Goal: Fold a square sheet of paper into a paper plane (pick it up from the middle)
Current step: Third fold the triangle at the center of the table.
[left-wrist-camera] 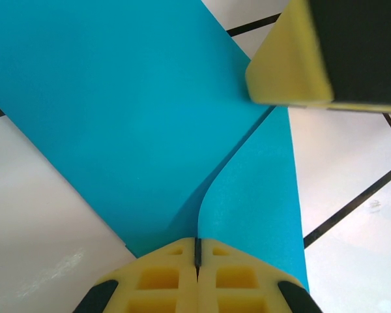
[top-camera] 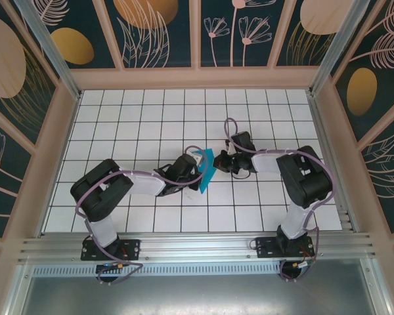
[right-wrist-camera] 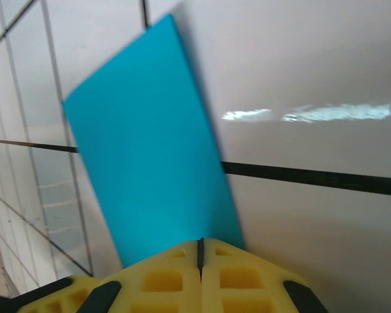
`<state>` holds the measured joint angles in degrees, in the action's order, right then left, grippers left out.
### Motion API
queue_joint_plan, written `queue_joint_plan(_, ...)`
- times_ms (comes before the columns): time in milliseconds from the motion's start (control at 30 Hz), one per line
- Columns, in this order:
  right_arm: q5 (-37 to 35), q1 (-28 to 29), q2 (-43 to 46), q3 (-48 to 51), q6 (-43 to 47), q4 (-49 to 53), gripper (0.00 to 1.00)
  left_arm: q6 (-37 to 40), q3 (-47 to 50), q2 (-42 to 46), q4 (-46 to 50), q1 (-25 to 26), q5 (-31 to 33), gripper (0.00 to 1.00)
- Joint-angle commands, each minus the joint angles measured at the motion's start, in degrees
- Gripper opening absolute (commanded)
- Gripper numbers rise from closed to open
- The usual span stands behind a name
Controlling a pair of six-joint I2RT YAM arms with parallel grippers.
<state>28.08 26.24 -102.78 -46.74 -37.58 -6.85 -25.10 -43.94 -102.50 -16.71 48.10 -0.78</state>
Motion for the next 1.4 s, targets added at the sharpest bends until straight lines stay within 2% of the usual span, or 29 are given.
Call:
queue_joint_plan(0,-2.0,0.0,-1.1,-1.3,1.4,3.1,0.07,0.3,1.5,-2.2,4.5,-0.4,0.8,0.00)
queue_joint_plan(233,-1.2,0.2,4.2,-2.7,2.2,5.5,0.08,0.4,1.7,-1.8,4.9,-0.3,1.0,0.00)
queue_joint_plan(333,1.8,0.9,6.0,-2.1,1.4,3.6,0.08,0.5,1.2,-2.1,5.1,-0.3,0.9,0.00)
queue_joint_plan(600,0.5,3.3,1.8,3.1,-2.8,-3.4,0.08,0.4,0.7,-1.5,5.5,-0.3,0.0,0.00)
queue_joint_plan(700,-0.5,3.4,-0.8,3.4,-2.1,-3.3,0.07,-0.5,0.6,0.5,5.5,-0.3,0.3,0.05)
queue_joint_plan(833,-0.4,3.3,-1.6,3.9,-1.3,-3.5,0.06,-2.1,-0.2,5.5,6.4,-0.3,2.8,0.23)
queue_joint_plan(1000,-0.6,3.3,-1.0,3.4,-0.7,-2.6,0.06,-4.0,-2.8,10.5,10.0,-1.0,6.5,0.28)
queue_joint_plan(1033,-0.6,3.3,-0.9,3.3,-0.7,-2.4,0.06,-4.3,-3.3,11.0,10.1,-1.4,5.8,0.28)
queue_joint_plan(1167,-0.6,3.3,-0.7,2.4,-0.6,-1.9,0.06,-3.9,-5.1,10.6,9.3,-1.9,1.0,0.14)
queue_joint_plan(1367,-0.7,3.3,-0.2,1.9,-0.6,-1.2,0.06,-6.0,-7.1,4.6,8.4,-2.1,-7.4,0.01)
